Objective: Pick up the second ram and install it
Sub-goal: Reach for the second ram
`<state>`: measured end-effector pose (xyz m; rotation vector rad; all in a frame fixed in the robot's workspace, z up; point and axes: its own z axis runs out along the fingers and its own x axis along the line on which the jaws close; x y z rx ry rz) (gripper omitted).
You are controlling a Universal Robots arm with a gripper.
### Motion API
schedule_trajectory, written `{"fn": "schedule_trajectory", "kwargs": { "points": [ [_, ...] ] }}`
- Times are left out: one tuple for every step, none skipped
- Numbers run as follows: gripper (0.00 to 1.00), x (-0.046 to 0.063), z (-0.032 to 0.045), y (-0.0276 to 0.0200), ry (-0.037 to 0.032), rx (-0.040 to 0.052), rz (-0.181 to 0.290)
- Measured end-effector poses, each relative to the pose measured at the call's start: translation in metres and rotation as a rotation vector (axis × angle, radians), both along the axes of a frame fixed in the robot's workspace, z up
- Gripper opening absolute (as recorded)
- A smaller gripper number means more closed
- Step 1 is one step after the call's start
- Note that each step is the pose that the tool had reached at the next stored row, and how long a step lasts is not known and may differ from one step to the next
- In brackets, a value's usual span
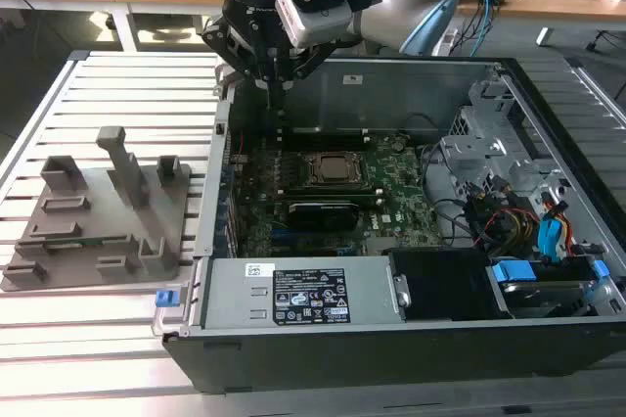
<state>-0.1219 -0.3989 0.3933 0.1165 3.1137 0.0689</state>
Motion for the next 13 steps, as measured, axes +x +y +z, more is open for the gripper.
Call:
{"fn": "schedule_trajectory", "kwargs": {
  "points": [
    [0.11, 0.000, 0.0000, 0.0000, 0.0000, 0.0000, 0.000],
    [0.11, -0.001, 0.0000, 0.0000, 0.0000, 0.0000, 0.000],
    [0.11, -0.003, 0.0000, 0.0000, 0.0000, -0.0001, 0.000],
    [0.11, -0.005, 0.0000, 0.0000, 0.0000, 0.0000, 0.000],
    [0.11, -0.006, 0.0000, 0.0000, 0.0000, 0.0000, 0.000],
    [0.11, -0.007, 0.0000, 0.0000, 0.0000, 0.0000, 0.000],
    [0.11, -0.008, 0.0000, 0.0000, 0.0000, 0.0001, 0.000],
    [0.11, -0.008, 0.0000, 0.0000, 0.0000, 0.0000, 0.000],
    [0.11, -0.010, 0.0000, 0.0000, 0.0000, 0.0000, 0.000],
    [0.11, -0.012, 0.0001, 0.0000, 0.0001, -0.0001, 0.000],
    [0.11, -0.016, 0.0000, 0.0000, 0.0000, 0.0000, 0.000],
    [0.11, -0.018, 0.0000, 0.0000, 0.0000, 0.0000, 0.000],
    [0.11, -0.020, 0.0000, 0.0000, 0.0000, 0.0000, 0.000]
  ]
}}
